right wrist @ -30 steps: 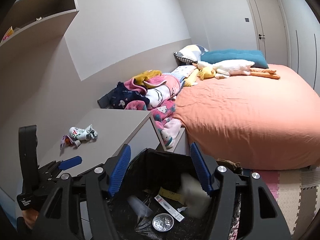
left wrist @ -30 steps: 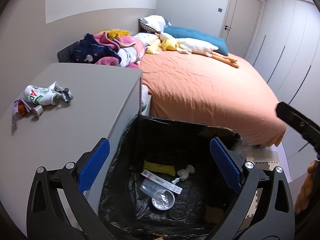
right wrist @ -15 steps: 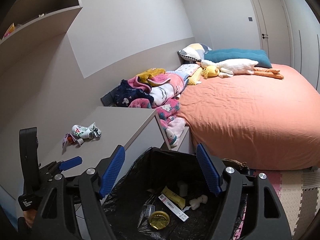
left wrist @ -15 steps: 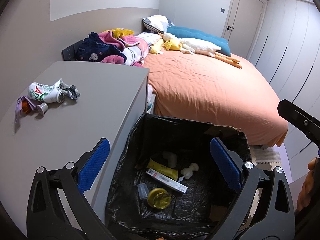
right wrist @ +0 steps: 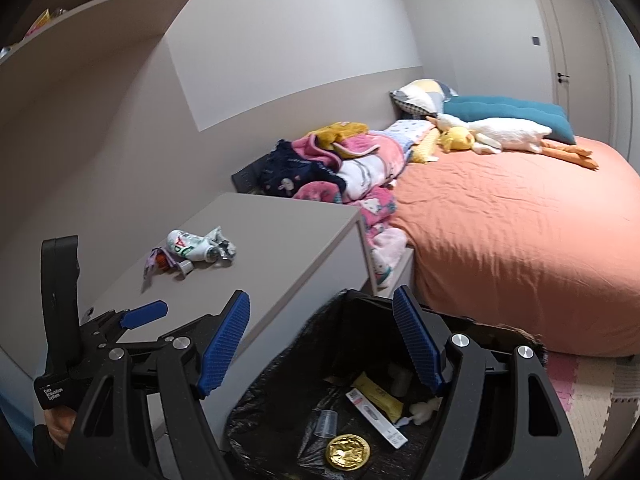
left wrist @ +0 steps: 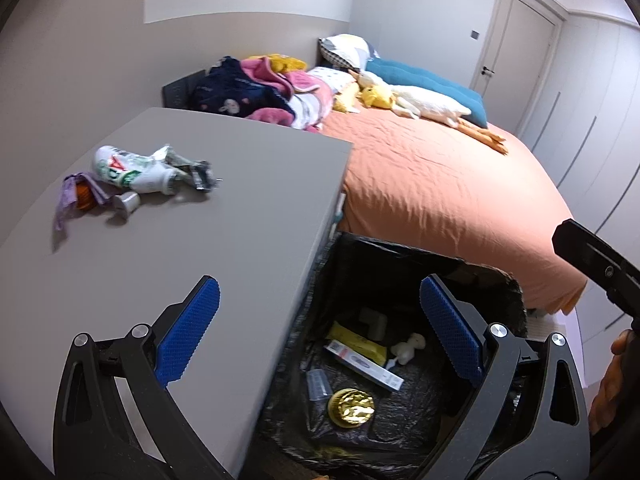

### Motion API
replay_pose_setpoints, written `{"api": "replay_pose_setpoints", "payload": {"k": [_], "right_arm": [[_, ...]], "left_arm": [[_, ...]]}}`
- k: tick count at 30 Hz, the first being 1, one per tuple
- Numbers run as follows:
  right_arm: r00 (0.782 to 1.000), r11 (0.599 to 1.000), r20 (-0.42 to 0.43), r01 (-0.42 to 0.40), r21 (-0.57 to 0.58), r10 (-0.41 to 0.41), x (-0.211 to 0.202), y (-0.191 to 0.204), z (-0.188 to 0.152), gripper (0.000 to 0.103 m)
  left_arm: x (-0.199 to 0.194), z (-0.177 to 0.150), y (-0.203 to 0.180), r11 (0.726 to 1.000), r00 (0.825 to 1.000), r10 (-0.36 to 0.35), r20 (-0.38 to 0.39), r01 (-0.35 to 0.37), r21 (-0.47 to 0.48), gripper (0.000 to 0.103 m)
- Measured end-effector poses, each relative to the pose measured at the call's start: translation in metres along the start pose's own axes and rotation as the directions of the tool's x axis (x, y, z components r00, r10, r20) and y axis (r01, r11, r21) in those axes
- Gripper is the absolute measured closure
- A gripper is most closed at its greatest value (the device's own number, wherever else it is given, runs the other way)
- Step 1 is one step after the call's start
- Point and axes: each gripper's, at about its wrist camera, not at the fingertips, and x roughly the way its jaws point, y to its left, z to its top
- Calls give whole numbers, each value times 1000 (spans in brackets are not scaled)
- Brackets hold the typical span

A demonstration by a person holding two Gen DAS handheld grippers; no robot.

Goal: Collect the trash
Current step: 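Move both open tools back to the desk toward the purple bag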

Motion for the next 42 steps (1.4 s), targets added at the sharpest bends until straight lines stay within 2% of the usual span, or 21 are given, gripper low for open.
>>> {"api": "replay_pose_setpoints", "payload": {"k": [18,42], "right_arm": [[993,994,-73,-95,-51,91,59,57,15,28],[969,983,-186,-176,-52,163,169,116,30,28]], "left_arm": [[-8,13,82,991,996,81,26,-77,-108,6],[12,28,188,968,988,153,-10,-151,-200,6]]}}
